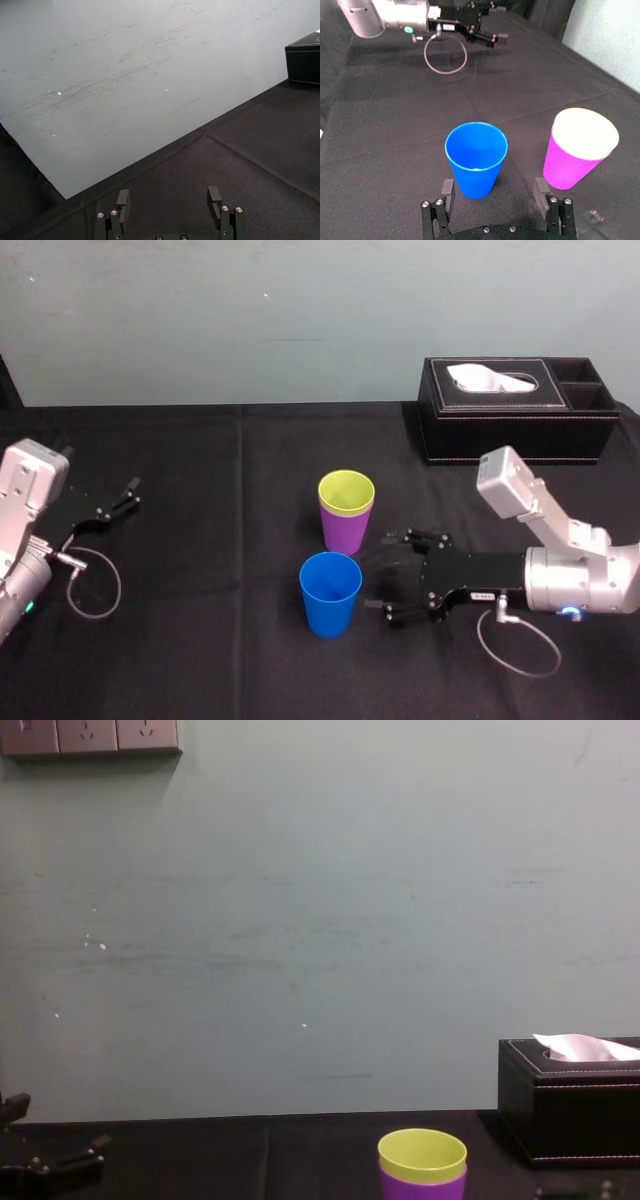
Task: Stack the three plastic cups sequentially using one hand.
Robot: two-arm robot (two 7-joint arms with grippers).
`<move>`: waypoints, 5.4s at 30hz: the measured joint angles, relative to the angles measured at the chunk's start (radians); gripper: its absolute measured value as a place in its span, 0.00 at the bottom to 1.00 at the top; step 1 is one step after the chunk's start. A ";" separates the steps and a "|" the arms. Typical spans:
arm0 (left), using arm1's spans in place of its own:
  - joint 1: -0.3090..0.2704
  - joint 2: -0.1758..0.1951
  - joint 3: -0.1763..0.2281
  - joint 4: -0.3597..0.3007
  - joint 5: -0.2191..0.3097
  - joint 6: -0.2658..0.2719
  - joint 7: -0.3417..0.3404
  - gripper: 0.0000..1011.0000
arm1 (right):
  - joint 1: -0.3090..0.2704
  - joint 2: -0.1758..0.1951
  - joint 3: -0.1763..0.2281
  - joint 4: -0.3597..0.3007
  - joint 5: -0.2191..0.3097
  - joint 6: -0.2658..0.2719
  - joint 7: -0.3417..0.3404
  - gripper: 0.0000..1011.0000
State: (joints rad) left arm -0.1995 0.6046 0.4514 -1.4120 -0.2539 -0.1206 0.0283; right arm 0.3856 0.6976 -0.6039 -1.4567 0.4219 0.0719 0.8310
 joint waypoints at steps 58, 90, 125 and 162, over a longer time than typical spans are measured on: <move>0.000 0.000 0.000 0.000 0.000 0.000 0.000 1.00 | 0.091 -0.128 -0.107 0.118 0.019 0.048 -0.010 0.99; 0.000 0.000 0.000 0.000 0.000 0.000 0.000 1.00 | 0.089 -0.125 -0.105 0.115 0.018 0.046 -0.010 0.72; 0.000 0.000 0.000 0.000 0.000 0.000 0.000 1.00 | 0.050 -0.013 0.001 -0.162 0.109 0.217 -0.176 0.72; 0.000 0.000 0.000 0.000 0.000 0.000 0.000 1.00 | 0.248 -0.135 -0.041 0.047 0.038 0.259 -0.192 0.72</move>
State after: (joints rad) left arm -0.1995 0.6047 0.4514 -1.4120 -0.2539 -0.1206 0.0283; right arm 0.6331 0.5631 -0.6449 -1.4101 0.4602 0.3304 0.6387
